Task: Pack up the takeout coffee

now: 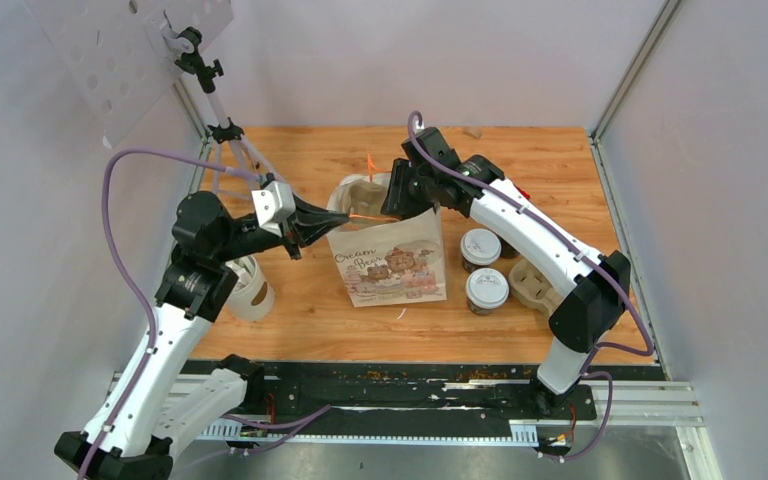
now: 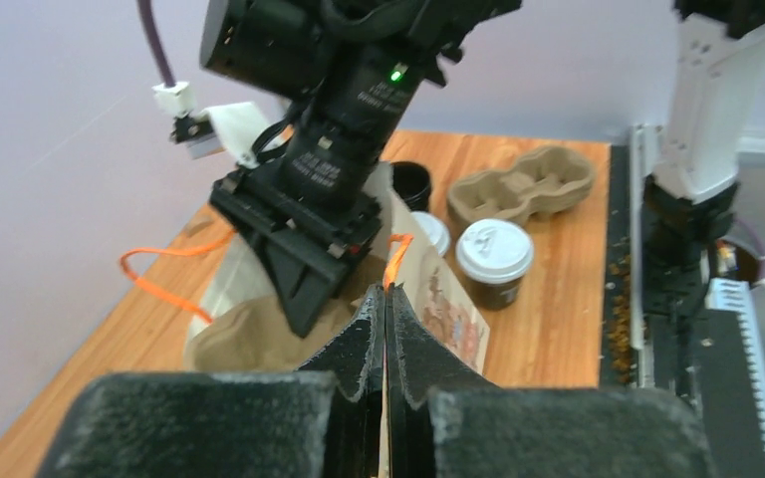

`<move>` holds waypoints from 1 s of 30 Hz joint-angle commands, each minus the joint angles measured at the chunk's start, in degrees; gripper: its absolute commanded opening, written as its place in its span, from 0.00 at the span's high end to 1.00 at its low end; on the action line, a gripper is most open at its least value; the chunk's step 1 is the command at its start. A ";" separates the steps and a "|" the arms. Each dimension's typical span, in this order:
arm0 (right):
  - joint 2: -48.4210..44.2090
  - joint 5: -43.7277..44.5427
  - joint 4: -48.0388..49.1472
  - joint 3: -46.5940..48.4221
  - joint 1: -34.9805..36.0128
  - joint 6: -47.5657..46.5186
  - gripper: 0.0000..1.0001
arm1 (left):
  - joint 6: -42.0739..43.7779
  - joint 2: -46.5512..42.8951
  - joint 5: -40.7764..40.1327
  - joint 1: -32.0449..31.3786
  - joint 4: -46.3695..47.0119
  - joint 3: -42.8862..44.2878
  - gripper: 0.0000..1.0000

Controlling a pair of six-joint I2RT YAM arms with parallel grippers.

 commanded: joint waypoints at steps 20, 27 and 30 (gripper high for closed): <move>-1.49 5.41 -5.74 0.58 2.70 -5.38 0.59 | -17.25 -0.67 -31.62 -2.96 -20.28 5.38 0.52; -0.87 6.99 -8.28 0.77 4.11 -5.95 0.57 | -19.99 1.93 -37.37 -2.93 -25.94 7.09 0.53; -0.50 8.18 -9.70 1.45 4.66 -5.95 0.53 | -20.02 1.93 -37.69 -2.93 -25.94 6.88 0.53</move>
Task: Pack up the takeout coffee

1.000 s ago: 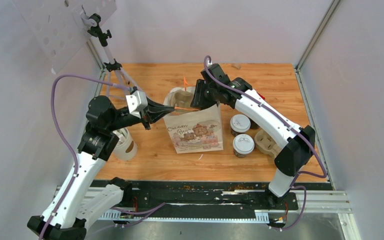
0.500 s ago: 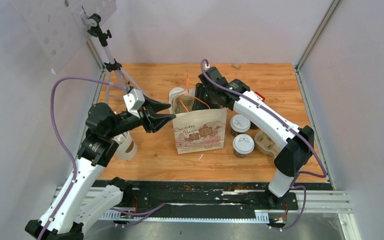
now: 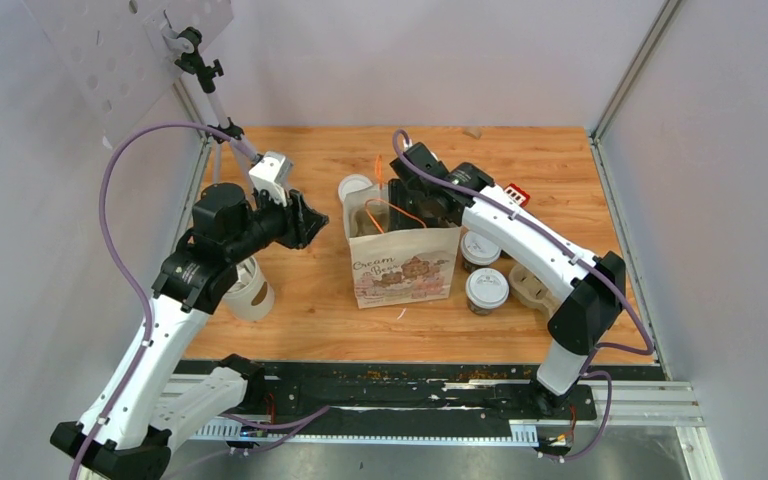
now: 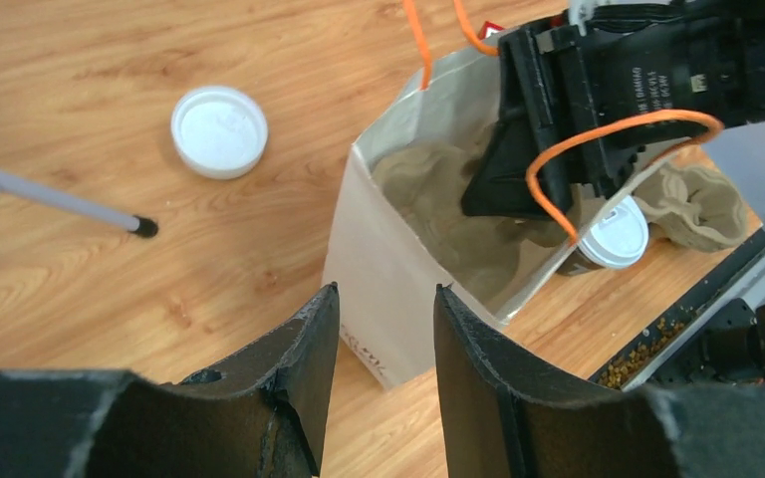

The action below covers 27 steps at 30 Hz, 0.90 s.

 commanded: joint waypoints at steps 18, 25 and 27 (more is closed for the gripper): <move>-5.85 1.58 -1.22 5.26 1.06 -1.74 0.39 | -2.83 1.97 -1.96 -0.05 -4.88 4.57 0.21; -12.36 -0.85 7.22 0.34 1.12 -2.82 0.38 | -3.59 2.42 -2.17 -0.05 -7.46 7.62 0.00; -14.79 -0.68 10.95 -2.12 1.01 -3.88 0.37 | -4.56 2.15 -1.91 -0.06 -7.42 8.56 0.00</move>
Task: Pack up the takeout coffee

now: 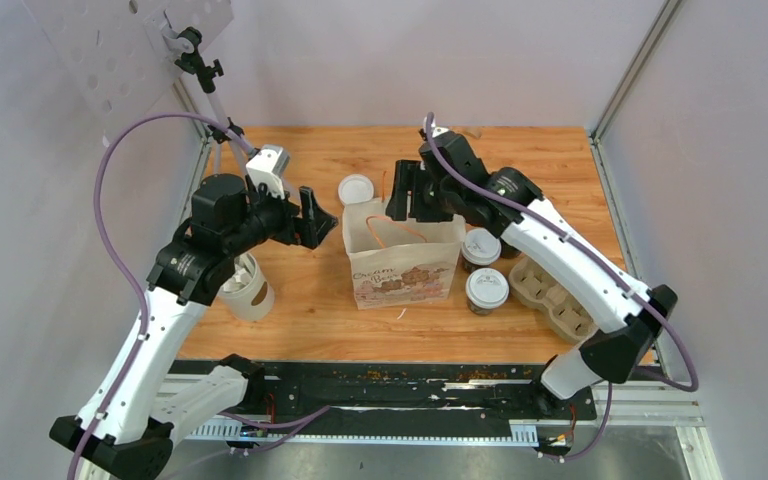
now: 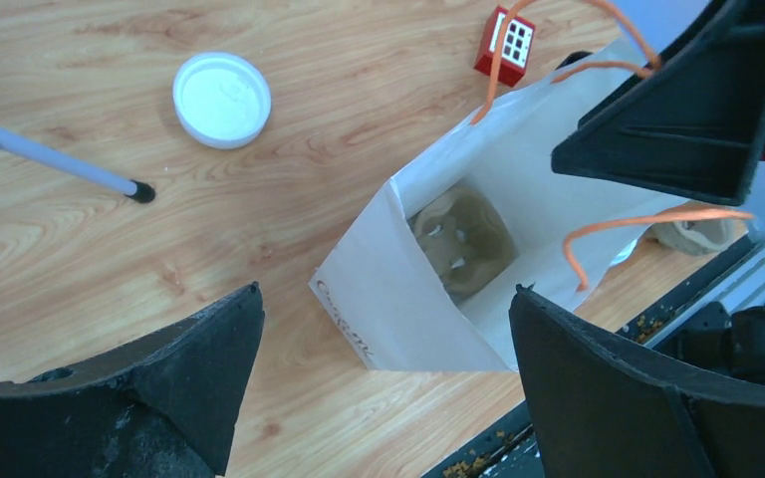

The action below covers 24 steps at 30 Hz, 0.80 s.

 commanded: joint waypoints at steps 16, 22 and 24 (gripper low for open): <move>-22.39 -1.42 13.33 -9.33 -0.32 -13.45 0.02 | -18.12 -3.15 10.79 2.70 13.24 -5.02 0.00; -30.09 6.85 8.79 -16.44 -0.28 -16.48 0.00 | -11.81 -2.75 7.12 2.70 4.82 -2.64 0.06; -32.07 8.85 7.94 -19.10 -0.27 -17.47 0.00 | -9.91 -1.82 8.32 2.70 3.31 -2.15 0.13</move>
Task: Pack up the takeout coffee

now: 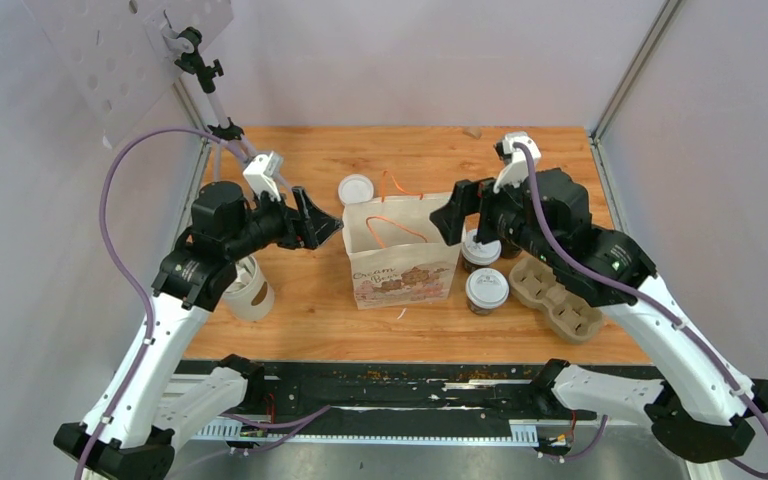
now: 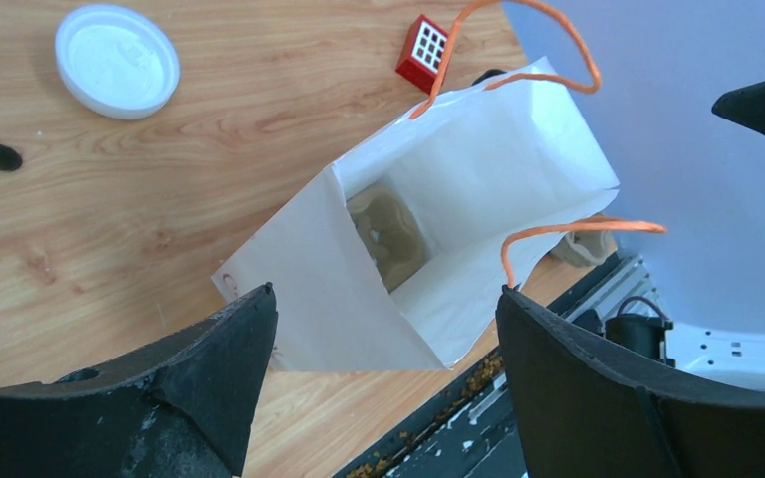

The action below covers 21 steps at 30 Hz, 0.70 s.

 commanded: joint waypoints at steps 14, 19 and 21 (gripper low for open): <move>-4.16 13.37 -19.93 -10.77 -0.77 8.79 0.00 | 6.50 5.91 1.29 -0.39 -1.76 1.47 0.36; -9.65 11.03 -15.58 -17.55 -2.04 10.96 0.01 | 5.66 7.74 2.44 -0.58 0.10 2.14 0.38; -10.70 11.44 -15.02 -18.77 -2.56 11.84 0.02 | 5.21 8.84 3.52 -1.20 -0.09 2.47 0.41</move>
